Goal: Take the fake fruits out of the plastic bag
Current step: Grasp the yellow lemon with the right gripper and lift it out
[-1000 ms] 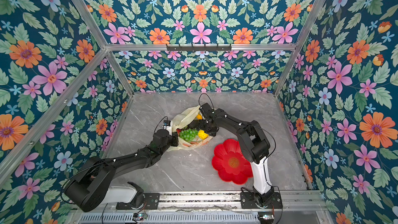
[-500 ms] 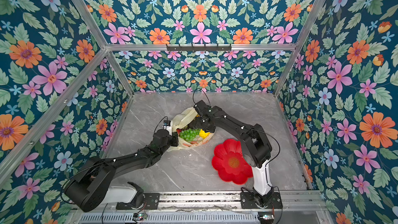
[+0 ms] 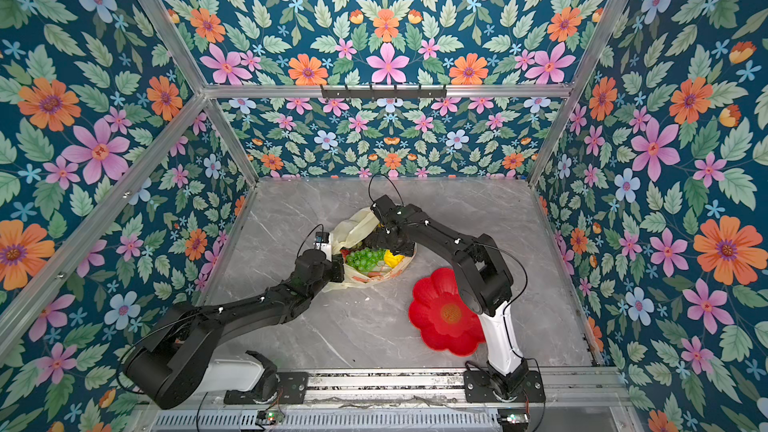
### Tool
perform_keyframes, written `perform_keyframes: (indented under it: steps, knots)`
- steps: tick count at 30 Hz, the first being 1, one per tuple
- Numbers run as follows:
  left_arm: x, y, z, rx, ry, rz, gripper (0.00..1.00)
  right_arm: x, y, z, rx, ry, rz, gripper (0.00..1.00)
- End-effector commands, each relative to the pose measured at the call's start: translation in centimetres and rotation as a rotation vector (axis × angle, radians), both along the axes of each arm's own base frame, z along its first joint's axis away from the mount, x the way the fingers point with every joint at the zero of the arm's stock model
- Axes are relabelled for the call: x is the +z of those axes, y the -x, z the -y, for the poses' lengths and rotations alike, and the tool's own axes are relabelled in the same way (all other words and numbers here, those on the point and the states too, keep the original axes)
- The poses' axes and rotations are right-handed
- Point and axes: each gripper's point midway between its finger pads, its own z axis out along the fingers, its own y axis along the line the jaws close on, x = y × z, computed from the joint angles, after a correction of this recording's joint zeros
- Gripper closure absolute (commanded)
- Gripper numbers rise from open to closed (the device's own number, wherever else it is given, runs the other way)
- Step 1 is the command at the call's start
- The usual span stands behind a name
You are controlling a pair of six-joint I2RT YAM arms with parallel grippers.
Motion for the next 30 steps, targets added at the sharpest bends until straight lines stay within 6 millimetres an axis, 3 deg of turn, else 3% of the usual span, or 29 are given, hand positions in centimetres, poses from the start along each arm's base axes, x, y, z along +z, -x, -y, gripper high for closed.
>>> perform_keyframes:
  steps: [1,19,30]
  knots:
    - [0.4,-0.1,0.1,-0.005,-0.001,0.013,0.99,-0.4,0.1,0.4,0.004,0.034,-0.006,0.15]
    - [0.5,-0.1,0.0,-0.003,-0.002,0.016,0.99,-3.1,0.0,0.0,0.002,0.053,-0.064,0.2]
    - [0.5,-0.1,0.0,-0.002,-0.006,0.016,0.98,-1.5,0.2,0.1,0.007,0.019,-0.026,0.39]
